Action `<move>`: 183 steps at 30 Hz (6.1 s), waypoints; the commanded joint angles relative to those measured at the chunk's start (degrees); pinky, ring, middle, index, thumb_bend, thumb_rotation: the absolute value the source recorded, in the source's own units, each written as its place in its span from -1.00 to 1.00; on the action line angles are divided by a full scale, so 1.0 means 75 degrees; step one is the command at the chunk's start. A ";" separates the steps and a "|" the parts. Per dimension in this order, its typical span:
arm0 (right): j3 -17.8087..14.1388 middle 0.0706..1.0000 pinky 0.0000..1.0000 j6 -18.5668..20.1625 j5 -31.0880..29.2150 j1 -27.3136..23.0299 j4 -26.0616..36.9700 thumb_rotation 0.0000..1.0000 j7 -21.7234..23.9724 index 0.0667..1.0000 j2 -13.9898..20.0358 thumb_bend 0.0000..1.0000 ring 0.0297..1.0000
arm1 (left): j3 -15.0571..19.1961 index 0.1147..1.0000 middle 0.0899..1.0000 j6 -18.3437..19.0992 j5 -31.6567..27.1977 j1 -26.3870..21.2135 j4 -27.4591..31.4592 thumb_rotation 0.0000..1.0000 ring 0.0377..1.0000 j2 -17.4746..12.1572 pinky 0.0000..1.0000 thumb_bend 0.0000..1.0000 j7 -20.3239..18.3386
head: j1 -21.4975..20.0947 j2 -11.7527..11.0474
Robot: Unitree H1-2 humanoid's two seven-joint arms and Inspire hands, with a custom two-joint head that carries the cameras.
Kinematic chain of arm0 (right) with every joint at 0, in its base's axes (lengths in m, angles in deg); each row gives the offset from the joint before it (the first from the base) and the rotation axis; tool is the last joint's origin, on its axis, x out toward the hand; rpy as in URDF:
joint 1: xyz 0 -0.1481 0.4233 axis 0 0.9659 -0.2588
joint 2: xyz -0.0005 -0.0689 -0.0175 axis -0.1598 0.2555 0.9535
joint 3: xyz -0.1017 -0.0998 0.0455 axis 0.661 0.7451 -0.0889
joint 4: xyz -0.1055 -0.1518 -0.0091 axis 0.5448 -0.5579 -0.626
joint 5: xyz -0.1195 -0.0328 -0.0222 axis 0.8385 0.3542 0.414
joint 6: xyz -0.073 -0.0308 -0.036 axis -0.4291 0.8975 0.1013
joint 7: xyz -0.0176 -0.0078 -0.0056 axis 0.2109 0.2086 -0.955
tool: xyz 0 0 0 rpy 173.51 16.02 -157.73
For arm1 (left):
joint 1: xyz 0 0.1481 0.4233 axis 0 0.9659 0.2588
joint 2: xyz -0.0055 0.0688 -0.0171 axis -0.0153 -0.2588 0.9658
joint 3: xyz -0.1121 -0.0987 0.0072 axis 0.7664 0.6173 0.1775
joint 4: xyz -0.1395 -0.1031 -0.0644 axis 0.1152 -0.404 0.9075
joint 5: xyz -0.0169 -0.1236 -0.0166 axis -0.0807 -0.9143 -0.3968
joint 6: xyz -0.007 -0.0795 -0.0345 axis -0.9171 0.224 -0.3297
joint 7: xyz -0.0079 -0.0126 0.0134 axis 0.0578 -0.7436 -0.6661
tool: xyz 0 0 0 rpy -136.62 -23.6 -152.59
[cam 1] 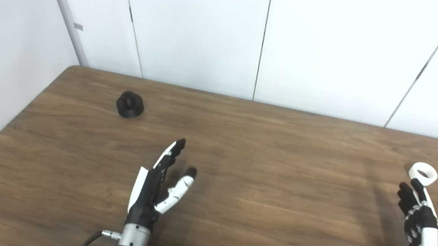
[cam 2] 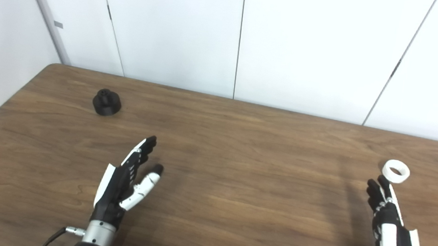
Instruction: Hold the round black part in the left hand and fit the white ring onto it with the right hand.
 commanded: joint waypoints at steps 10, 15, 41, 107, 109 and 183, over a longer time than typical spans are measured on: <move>0.0011 0.82 0.98 -0.0376 0.0317 0.0222 -0.0832 1.00 -0.0127 0.88 0.0004 0.00 0.88 | 0.0867 0.69 0.79 0.1444 0.2359 -0.0980 0.1389 -0.58 0.86 -0.0554 0.91 0.73 0.0652 | 0.0027 -0.0064; 0.0005 0.82 0.96 -0.0573 0.0426 0.0151 -0.1032 1.00 -0.0164 0.87 0.0010 -0.01 0.87 | 0.1220 0.67 0.78 0.1675 0.2590 -0.1605 0.1228 -0.53 0.85 -0.1019 0.84 0.83 0.0788 | 0.0007 -0.0062; 0.0108 0.87 0.99 -0.0499 0.0201 0.0196 -0.0989 1.00 0.0041 0.93 0.0080 -0.04 0.92 | 0.1166 0.55 0.74 0.2939 0.3132 -0.3345 -0.1563 -0.46 0.87 -0.2745 1.00 0.82 0.0787 | -0.0006 -0.0034; 0.0113 0.83 0.98 -0.0778 0.0059 0.0242 -0.1249 1.00 0.0173 0.88 -0.0006 0.01 0.88 | -0.0275 0.42 0.82 0.3897 0.1802 -0.5555 -0.5356 -0.36 0.97 -0.4082 1.00 0.72 -0.0011 | -0.0255 -0.0058; 0.0113 0.83 0.99 -0.0798 0.0063 0.0238 -0.1252 1.00 0.0183 0.88 -0.0011 0.00 0.88 | -0.0203 0.42 0.82 0.3947 0.1632 -0.5586 -0.5372 -0.36 0.98 -0.4048 1.00 0.73 -0.0041 | -0.0255 -0.0058; 0.0061 0.80 1.00 -0.0713 -0.0024 0.0256 -0.1236 1.00 0.0131 0.86 0.0007 0.07 0.87 | -0.0821 -0.16 0.49 0.3545 0.2165 -0.5343 -0.5205 -0.91 0.78 -0.4276 1.00 0.04 0.0600 | -0.0140 0.0018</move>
